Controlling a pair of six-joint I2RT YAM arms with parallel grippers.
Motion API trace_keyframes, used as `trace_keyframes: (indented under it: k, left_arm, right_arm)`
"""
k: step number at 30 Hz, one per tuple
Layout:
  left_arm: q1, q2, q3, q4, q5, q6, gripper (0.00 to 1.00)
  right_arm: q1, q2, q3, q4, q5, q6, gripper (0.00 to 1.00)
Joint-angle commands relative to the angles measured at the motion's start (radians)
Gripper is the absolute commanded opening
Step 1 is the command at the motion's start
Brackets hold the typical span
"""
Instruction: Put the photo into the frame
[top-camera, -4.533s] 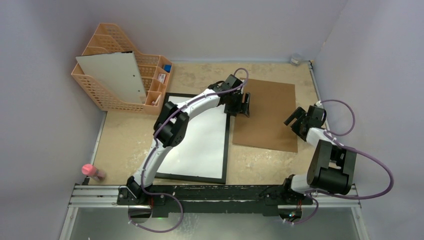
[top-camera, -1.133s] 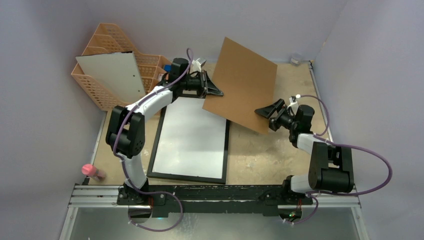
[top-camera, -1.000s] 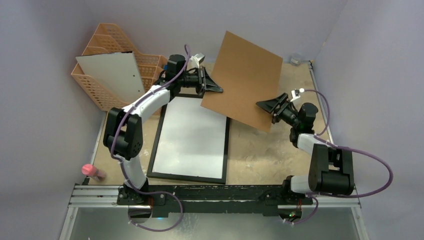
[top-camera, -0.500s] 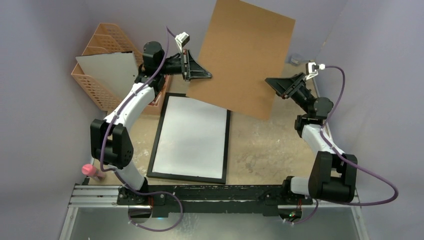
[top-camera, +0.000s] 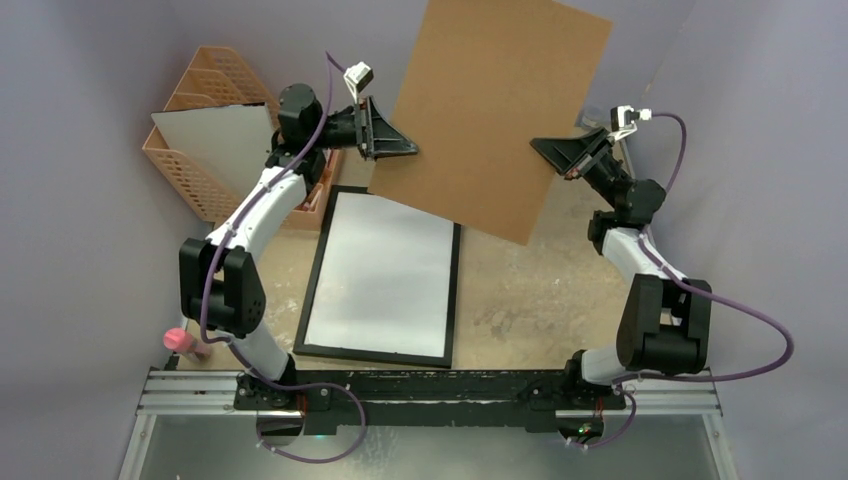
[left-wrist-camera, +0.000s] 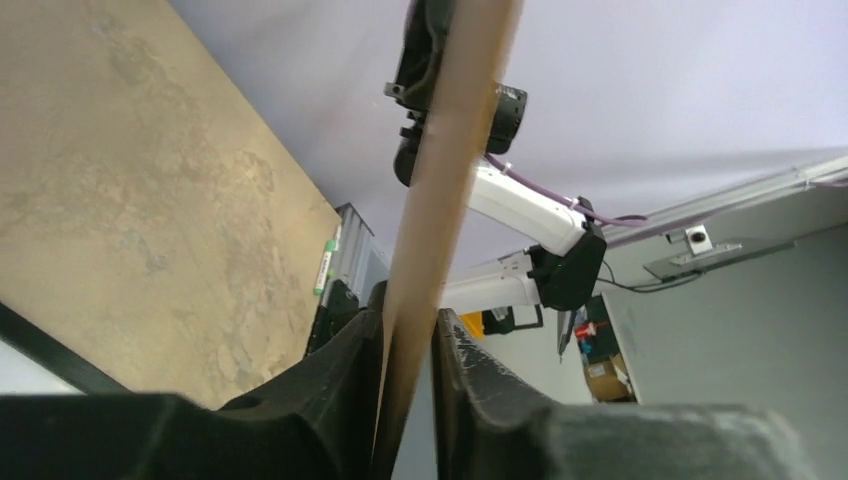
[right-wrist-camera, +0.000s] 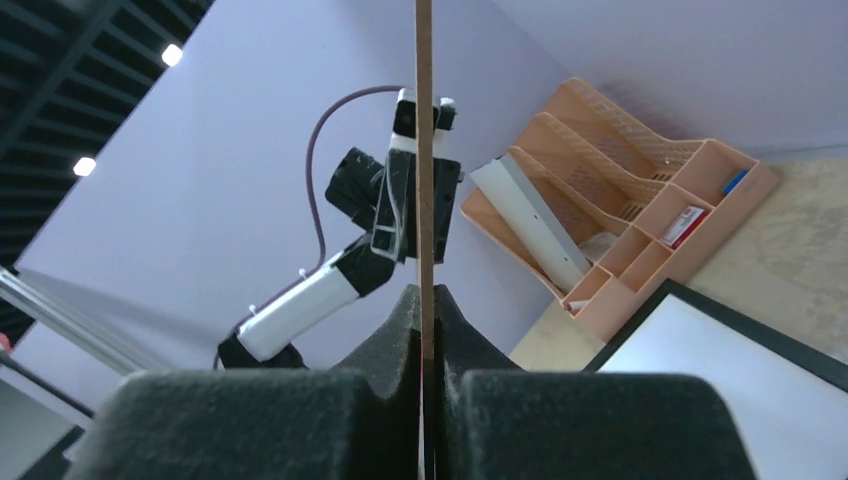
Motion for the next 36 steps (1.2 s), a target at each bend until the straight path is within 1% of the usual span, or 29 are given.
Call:
trace_keyframes:
  k: [1,2,4,5,7,8,10,12,14,16,20,26,28,30,34,36]
  left_arm:
    - [0.070,-0.044,0.015,-0.236,-0.090,0.179,0.38]
    - [0.086,-0.042,0.029,-0.314,-0.132,0.263,0.46]
    - [0.112,-0.035,0.062,-0.577,-0.255,0.453,0.60]
    - [0.121,-0.033,0.076,-0.720,-0.327,0.533,0.65]
    - [0.132,-0.032,0.085,-0.875,-0.498,0.647,0.70]
    - [0.135,-0.038,0.085,-0.942,-0.628,0.684,0.71]
    - [0.134,-0.068,0.049,-1.013,-0.907,0.721,0.74]
    - [0.135,-0.121,-0.034,-1.020,-1.123,0.731,0.76]
    - [0.135,-0.170,-0.121,-1.016,-1.257,0.737,0.77]
    - [0.135,-0.209,-0.214,-1.011,-1.330,0.739,0.77]
    - [0.136,-0.269,-0.411,-0.987,-1.419,0.679,0.78]
    - [0.137,-0.338,-0.571,-0.918,-1.370,0.617,0.79]
    - [0.137,-0.337,-0.608,-0.907,-1.369,0.608,0.79]
    - [0.137,-0.319,-0.637,-0.878,-1.324,0.614,0.79]
    - [0.135,-0.287,-0.669,-0.802,-1.157,0.646,0.79]
    - [0.135,-0.270,-0.669,-0.782,-1.115,0.651,0.79]
  right_arm:
    - [-0.002,-0.042,0.035,-0.023,0.012,-0.081,0.00]
    - [-0.003,-0.052,0.038,-0.087,0.016,-0.114,0.00]
    - [-0.006,-0.079,0.040,-0.198,0.042,-0.182,0.00]
    - [-0.011,-0.096,0.040,-0.257,0.060,-0.216,0.00]
    - [-0.021,-0.133,0.050,-0.411,0.098,-0.296,0.00]
    - [-0.027,-0.151,0.062,-0.495,0.120,-0.347,0.00]
    - [-0.038,-0.185,0.090,-0.669,0.171,-0.450,0.00]
    - [-0.044,-0.205,0.123,-0.873,0.233,-0.550,0.00]
    - [-0.047,-0.212,0.147,-0.984,0.279,-0.628,0.00]
    - [-0.047,-0.219,0.146,-1.028,0.301,-0.661,0.00]
    - [-0.048,-0.221,0.133,-1.053,0.312,-0.681,0.00]
    - [-0.048,-0.220,0.135,-1.068,0.313,-0.690,0.00]
    - [-0.048,-0.222,0.138,-1.079,0.318,-0.695,0.00]
    - [-0.048,-0.222,0.140,-1.089,0.319,-0.700,0.00]
    - [-0.047,-0.231,0.139,-1.080,0.289,-0.709,0.00]
    - [-0.048,-0.237,0.140,-1.067,0.275,-0.709,0.00]
